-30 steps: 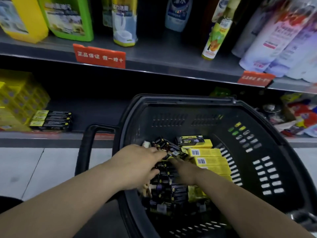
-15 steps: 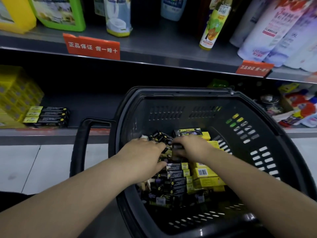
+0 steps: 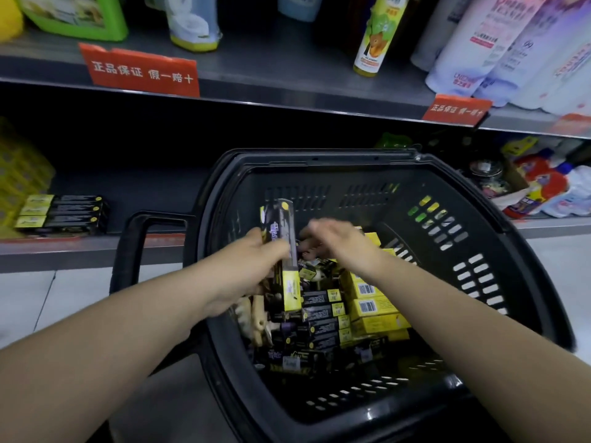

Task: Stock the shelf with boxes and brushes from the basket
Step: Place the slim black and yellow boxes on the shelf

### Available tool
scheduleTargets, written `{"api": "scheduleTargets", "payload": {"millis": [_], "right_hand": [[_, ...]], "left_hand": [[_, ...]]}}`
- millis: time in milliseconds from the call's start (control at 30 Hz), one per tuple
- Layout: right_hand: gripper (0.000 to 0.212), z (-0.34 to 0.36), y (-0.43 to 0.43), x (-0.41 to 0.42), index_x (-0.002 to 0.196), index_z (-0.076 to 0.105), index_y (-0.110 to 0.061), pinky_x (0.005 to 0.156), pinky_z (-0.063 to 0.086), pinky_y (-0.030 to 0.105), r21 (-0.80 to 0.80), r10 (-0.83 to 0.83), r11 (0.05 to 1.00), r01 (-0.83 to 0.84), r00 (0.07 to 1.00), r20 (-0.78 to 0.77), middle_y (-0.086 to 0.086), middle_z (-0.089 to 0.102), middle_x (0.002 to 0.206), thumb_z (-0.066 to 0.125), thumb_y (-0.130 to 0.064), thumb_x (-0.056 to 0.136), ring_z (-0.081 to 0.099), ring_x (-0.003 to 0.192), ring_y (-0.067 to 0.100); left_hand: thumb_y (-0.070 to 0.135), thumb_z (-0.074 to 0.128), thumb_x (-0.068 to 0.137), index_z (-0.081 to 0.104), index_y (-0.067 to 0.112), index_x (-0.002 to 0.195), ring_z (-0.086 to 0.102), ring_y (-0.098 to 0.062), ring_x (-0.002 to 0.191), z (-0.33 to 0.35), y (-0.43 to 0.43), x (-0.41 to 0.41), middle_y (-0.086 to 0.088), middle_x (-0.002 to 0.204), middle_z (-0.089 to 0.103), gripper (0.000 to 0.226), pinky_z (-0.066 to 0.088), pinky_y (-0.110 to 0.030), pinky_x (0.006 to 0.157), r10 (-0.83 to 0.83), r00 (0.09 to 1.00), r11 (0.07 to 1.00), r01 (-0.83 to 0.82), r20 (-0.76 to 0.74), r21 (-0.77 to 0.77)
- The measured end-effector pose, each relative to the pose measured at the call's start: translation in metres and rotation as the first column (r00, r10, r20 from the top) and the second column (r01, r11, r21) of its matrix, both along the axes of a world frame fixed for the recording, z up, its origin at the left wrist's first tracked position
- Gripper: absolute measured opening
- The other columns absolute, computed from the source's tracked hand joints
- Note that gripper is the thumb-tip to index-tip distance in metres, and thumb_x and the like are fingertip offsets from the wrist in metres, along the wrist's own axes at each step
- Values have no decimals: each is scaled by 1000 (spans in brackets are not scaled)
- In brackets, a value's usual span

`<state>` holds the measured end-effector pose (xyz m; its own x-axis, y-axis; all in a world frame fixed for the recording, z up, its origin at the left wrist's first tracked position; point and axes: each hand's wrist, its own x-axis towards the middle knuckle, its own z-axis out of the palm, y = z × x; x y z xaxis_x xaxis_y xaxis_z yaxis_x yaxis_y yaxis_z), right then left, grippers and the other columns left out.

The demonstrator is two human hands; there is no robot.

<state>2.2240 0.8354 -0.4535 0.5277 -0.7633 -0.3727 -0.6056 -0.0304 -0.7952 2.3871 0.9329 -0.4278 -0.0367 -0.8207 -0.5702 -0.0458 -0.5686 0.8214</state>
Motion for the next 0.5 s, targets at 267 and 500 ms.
{"api": "scheduleTargets", "payload": {"millis": [267, 500], "right_hand": [[77, -92, 20, -17, 150, 7, -19, 103, 36, 44, 150, 490, 727, -671, 353, -797, 18, 22, 151, 56, -18, 91, 24, 137, 39], [27, -66, 8, -14, 107, 61, -14, 72, 40, 31, -206, 343, 551, -808, 445, -827, 8, 60, 108, 47, -32, 93, 59, 98, 29]], "left_hand": [[15, 43, 85, 51, 6, 115, 47, -25, 91, 4, -1, 4, -13, 101, 51, 33, 45, -36, 75, 161, 958, 986, -148, -239, 73], [17, 48, 89, 57, 12, 100, 57, -25, 85, 3, -3, 2, -7, 80, 65, 15, 50, -35, 72, 208, 948, 978, -198, -242, 62]]}}
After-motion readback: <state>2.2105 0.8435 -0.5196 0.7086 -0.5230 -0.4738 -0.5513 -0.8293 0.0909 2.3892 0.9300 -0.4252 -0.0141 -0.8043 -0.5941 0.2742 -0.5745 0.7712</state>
